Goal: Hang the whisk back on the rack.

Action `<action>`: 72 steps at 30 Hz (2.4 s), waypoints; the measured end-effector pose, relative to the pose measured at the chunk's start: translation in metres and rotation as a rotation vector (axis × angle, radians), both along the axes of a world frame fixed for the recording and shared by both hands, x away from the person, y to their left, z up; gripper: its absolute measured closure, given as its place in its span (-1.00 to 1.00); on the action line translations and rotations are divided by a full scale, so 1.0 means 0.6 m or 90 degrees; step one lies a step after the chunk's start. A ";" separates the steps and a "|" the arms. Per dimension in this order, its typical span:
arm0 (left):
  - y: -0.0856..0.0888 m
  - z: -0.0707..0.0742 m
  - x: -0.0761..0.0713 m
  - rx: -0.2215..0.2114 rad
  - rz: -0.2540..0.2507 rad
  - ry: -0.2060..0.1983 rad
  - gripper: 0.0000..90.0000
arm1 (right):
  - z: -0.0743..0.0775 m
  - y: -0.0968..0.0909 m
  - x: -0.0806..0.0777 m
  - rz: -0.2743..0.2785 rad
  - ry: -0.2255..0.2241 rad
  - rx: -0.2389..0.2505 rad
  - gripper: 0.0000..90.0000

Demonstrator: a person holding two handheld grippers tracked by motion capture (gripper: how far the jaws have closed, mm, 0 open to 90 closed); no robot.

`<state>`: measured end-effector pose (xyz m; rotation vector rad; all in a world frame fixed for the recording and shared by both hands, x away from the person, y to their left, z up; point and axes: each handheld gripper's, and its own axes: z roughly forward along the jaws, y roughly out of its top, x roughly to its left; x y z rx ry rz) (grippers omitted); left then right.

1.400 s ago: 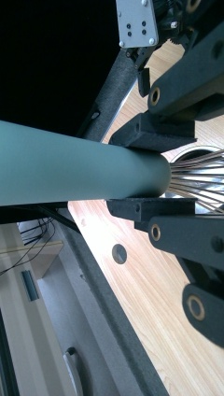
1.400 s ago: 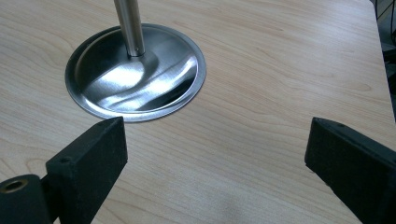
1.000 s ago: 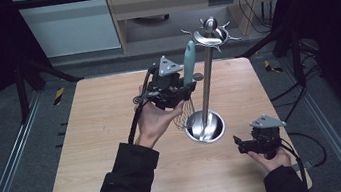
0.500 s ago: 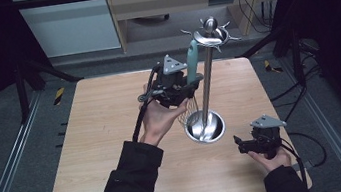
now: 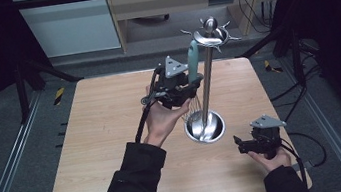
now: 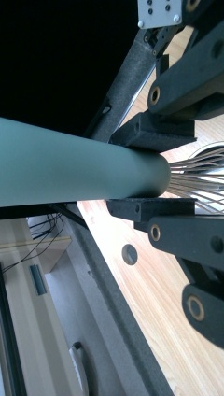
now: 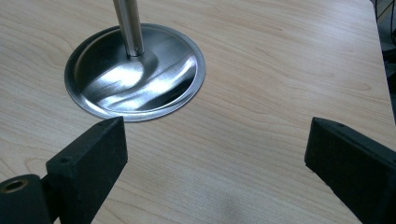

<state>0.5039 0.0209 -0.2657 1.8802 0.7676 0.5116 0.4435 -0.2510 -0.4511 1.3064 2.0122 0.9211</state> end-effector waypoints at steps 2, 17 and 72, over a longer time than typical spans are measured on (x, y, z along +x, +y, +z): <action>-0.001 0.000 0.000 0.000 0.000 -0.001 0.52 | 0.000 0.000 0.000 -0.001 0.002 0.001 -0.87; 0.005 -0.003 -0.007 -0.004 0.002 -0.022 0.46 | -0.001 0.000 0.000 0.000 0.004 -0.003 -0.86; 0.286 -0.271 -0.083 0.038 0.088 0.095 -0.39 | -0.015 -0.012 0.002 -0.034 0.025 -0.013 -0.89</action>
